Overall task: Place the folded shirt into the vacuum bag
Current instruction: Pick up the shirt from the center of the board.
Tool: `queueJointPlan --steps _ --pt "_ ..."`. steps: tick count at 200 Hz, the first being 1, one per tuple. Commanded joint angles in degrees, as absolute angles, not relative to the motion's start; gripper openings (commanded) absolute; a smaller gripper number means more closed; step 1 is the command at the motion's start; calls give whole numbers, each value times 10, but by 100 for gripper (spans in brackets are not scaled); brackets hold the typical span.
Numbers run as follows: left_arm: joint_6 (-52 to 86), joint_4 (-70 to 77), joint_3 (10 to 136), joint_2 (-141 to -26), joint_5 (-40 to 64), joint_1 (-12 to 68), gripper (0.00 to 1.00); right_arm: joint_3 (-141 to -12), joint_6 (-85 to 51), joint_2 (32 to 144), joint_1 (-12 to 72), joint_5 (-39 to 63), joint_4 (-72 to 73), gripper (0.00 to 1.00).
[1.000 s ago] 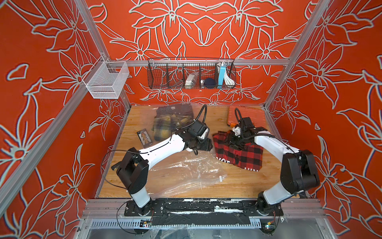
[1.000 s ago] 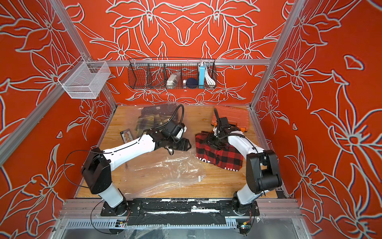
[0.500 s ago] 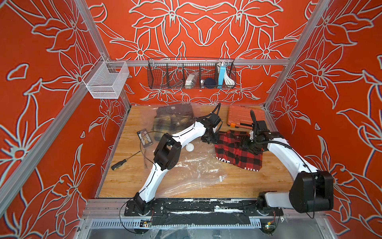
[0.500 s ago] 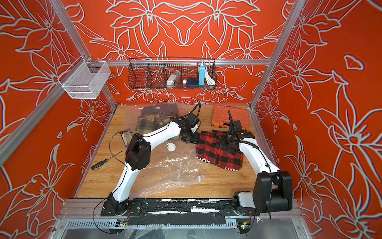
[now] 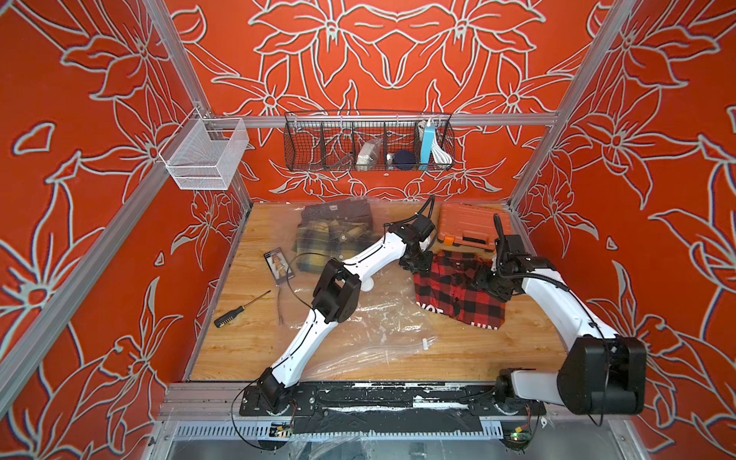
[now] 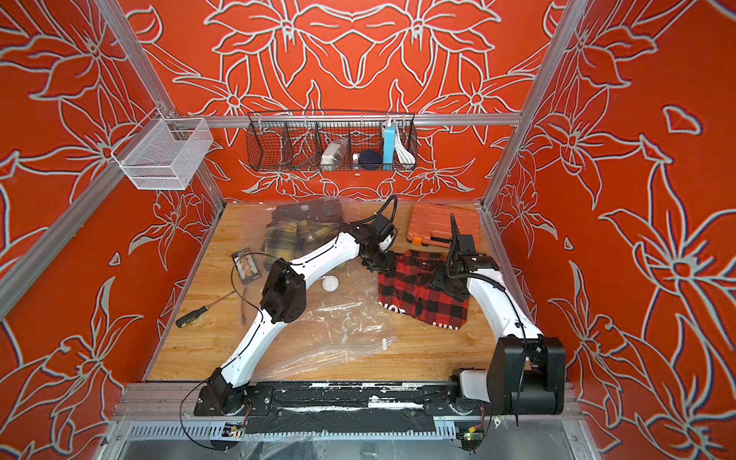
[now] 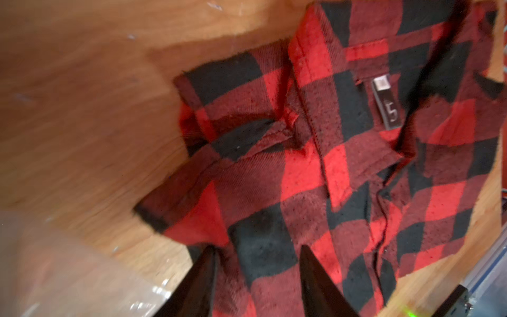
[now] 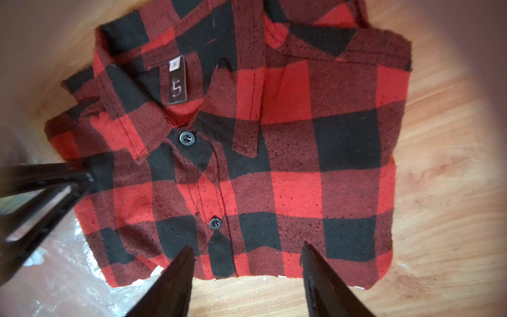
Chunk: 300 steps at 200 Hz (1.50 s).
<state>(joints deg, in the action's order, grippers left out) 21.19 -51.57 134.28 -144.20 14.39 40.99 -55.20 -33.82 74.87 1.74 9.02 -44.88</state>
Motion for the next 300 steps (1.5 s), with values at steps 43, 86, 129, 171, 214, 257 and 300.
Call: queueJointPlan --steps 43,86,129,171,214,257,300 --pt "208 -557 1361 -1443 111 418 45 -538 -334 732 5 92 -455 63" --pt "206 -572 1383 -1481 83 418 46 -532 -342 736 0 94 -447 63" --pt "226 -495 1355 -1479 152 419 24 -529 -342 739 -13 94 -444 63" --pt "200 -367 1264 -1376 246 420 0 -521 -344 733 -30 96 -442 63" --pt "222 -232 1171 -1289 409 420 0 -523 -355 732 -42 101 -434 63" --pt "290 -99 1110 -1316 483 407 0 -529 -368 741 -50 110 -425 62" --pt "255 -170 1084 -1380 367 368 0 -551 -363 758 -69 76 -435 63"
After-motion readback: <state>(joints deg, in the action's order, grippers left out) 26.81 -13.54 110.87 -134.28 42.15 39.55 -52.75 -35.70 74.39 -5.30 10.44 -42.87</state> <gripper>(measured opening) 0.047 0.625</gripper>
